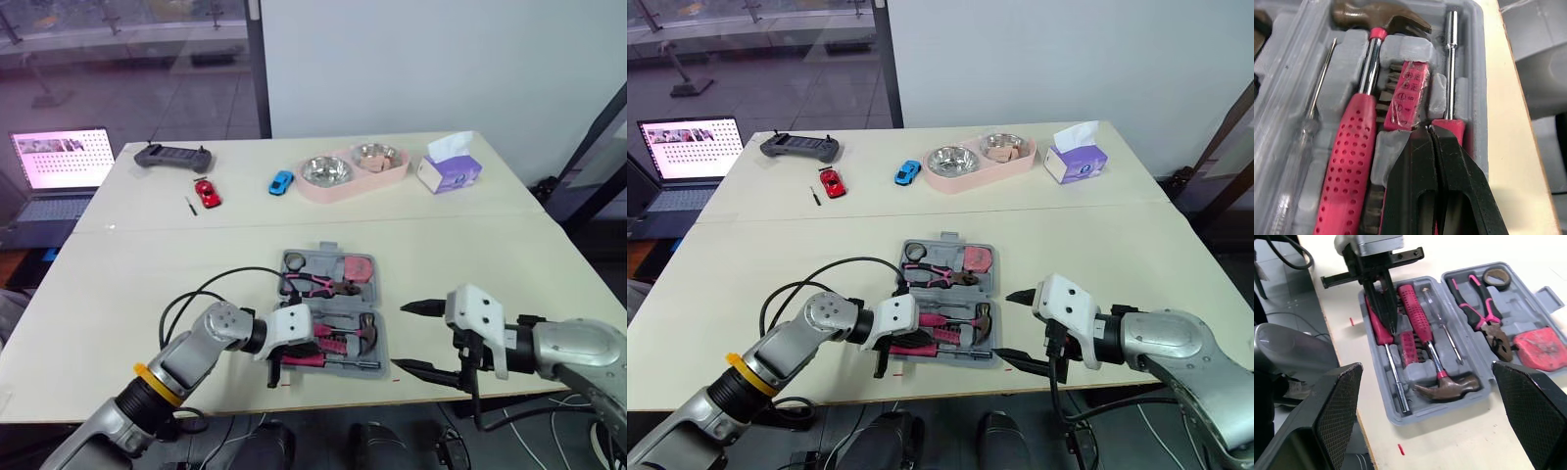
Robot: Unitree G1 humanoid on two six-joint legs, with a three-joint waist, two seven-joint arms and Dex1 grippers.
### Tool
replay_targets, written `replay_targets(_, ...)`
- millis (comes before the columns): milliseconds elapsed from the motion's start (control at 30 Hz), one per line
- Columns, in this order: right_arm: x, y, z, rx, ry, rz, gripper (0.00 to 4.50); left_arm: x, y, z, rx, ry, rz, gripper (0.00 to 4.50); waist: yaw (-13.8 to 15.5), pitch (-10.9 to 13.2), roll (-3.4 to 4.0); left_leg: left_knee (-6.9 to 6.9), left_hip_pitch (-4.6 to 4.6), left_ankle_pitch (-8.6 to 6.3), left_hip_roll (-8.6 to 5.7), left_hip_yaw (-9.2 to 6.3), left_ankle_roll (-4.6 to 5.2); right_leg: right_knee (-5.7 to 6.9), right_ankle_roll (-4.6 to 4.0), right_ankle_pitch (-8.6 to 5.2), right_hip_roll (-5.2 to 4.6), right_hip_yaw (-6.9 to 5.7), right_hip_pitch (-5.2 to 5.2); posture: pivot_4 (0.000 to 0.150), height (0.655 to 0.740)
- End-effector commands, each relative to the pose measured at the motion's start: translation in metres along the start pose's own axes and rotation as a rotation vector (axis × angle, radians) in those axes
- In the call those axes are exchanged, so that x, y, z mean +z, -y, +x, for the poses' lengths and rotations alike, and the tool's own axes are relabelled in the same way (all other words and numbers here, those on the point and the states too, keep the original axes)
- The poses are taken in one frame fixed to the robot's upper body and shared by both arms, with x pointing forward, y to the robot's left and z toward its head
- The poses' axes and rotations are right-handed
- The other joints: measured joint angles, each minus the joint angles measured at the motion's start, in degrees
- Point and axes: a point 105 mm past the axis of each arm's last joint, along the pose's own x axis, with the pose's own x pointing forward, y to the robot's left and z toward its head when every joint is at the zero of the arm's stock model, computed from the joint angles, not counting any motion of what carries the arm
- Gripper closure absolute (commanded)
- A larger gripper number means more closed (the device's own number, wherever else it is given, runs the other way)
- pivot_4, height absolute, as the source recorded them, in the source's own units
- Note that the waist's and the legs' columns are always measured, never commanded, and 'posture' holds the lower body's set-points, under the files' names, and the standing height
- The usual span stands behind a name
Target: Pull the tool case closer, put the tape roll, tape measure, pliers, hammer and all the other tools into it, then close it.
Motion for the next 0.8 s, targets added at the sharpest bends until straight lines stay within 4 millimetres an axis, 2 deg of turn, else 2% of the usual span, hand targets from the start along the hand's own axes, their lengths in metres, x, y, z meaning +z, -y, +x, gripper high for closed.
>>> replay_targets(33,0.006,0.002,-0.004,-0.011,0.008,-0.023,0.00,-0.023,0.013,0.008,-0.046,-0.080,-0.030,4.45,0.0,-0.1,0.05,0.00,0.00,0.00,0.00,0.00,0.00,0.00,0.00,0.00,0.00,0.00,0.00,0.150,0.7400)
replay_targets(100,0.005,0.002,-0.004,-0.013,0.008,-0.022,0.00,-0.019,0.009,0.007,-0.029,-0.062,-0.036,4.45,0.0,-0.1,0.11,0.00,0.01,-0.01,0.00,0.00,0.01,0.00,0.00,0.00,0.01,0.00,0.02,0.150,0.7400)
replay_targets(233,0.003,0.003,-0.003,-0.019,0.000,-0.018,0.00,0.006,-0.011,-0.009,0.031,0.037,-0.005,4.45,0.0,-0.1,0.10,0.00,0.02,-0.01,0.00,0.00,0.02,0.00,0.01,0.00,0.04,-0.01,0.03,0.150,0.7400)
replay_targets(300,0.000,0.004,-0.002,-0.027,-0.007,-0.011,0.00,0.021,-0.017,-0.022,0.038,0.102,-0.036,4.45,-0.1,-0.1,0.09,0.00,0.01,-0.01,0.00,0.00,0.02,0.00,0.01,0.00,0.07,-0.01,0.02,0.150,0.7400)
replay_targets(367,-0.008,0.010,0.000,-0.059,-0.036,0.011,0.00,0.035,-0.025,-0.045,0.050,0.182,-0.114,4.45,-0.1,-0.1,0.03,0.00,-0.02,-0.01,0.01,0.00,0.02,0.02,0.02,0.00,0.07,-0.01,-0.03,0.150,0.7400)
replay_targets(433,-0.017,0.019,0.003,-0.109,-0.082,0.038,0.00,0.038,-0.034,-0.065,0.090,0.211,-0.154,4.45,-0.2,-0.1,0.04,0.00,-0.03,-0.01,0.03,-0.01,0.02,0.03,0.01,0.00,0.08,-0.02,-0.06,0.150,0.7400)
replay_targets(500,-0.021,0.025,0.006,-0.130,-0.098,0.047,0.00,0.034,-0.042,-0.081,0.140,0.209,-0.207,4.45,-0.2,-0.1,0.06,0.00,-0.02,-0.01,0.02,0.00,0.02,0.03,0.00,0.00,0.09,-0.03,-0.07,0.150,0.7400)
replay_targets(567,-0.025,0.029,0.008,-0.144,-0.115,0.068,0.00,0.029,-0.046,-0.087,0.172,0.207,-0.248,4.45,-0.2,-0.1,0.09,-0.01,-0.03,-0.01,0.01,0.02,0.02,0.03,0.02,0.00,0.10,-0.05,-0.09,0.150,0.7400)
replay_targets(600,-0.030,0.034,0.011,-0.162,-0.144,0.071,0.00,0.021,-0.055,-0.094,0.229,0.194,-0.281,4.45,-0.2,-0.1,0.08,-0.03,-0.03,-0.01,0.00,0.03,0.02,0.03,0.10,0.04,0.10,-0.06,-0.10,0.150,0.7400)
replay_targets(633,-0.038,0.039,0.014,-0.180,-0.189,0.086,0.28,0.005,-0.062,-0.102,0.289,0.148,-0.297,4.48,-0.1,-0.1,0.06,-0.03,-0.02,-0.01,0.00,0.03,0.03,0.03,0.18,0.09,0.10,-0.06,-0.09,0.150,0.7400)
replay_targets(667,-0.047,0.047,0.016,-0.198,-0.234,0.102,0.57,-0.019,-0.072,-0.108,0.374,0.055,-0.293,4.50,-0.2,-0.1,0.06,-0.03,-0.03,-0.01,-0.01,0.03,0.02,0.03,0.18,0.09,0.10,-0.06,-0.09,0.150,0.7400)
replay_targets(733,-0.058,0.059,0.021,-0.226,-0.304,0.104,1.28,-0.049,-0.081,-0.108,0.445,-0.062,-0.290,4.50,-0.3,-0.1,0.07,-0.03,0.02,0.00,-0.01,0.05,0.00,0.03,0.10,0.09,0.11,-0.06,-0.08,0.150,0.7400)
replay_targets(800,-0.065,0.068,0.025,-0.236,-0.358,0.084,2.29,-0.058,-0.088,-0.098,0.462,-0.075,-0.293,4.50,-0.2,-0.1,0.07,-0.03,-0.01,0.01,-0.01,0.08,-0.01,0.06,-0.05,0.06,0.12,-0.07,-0.16,0.150,0.7400)
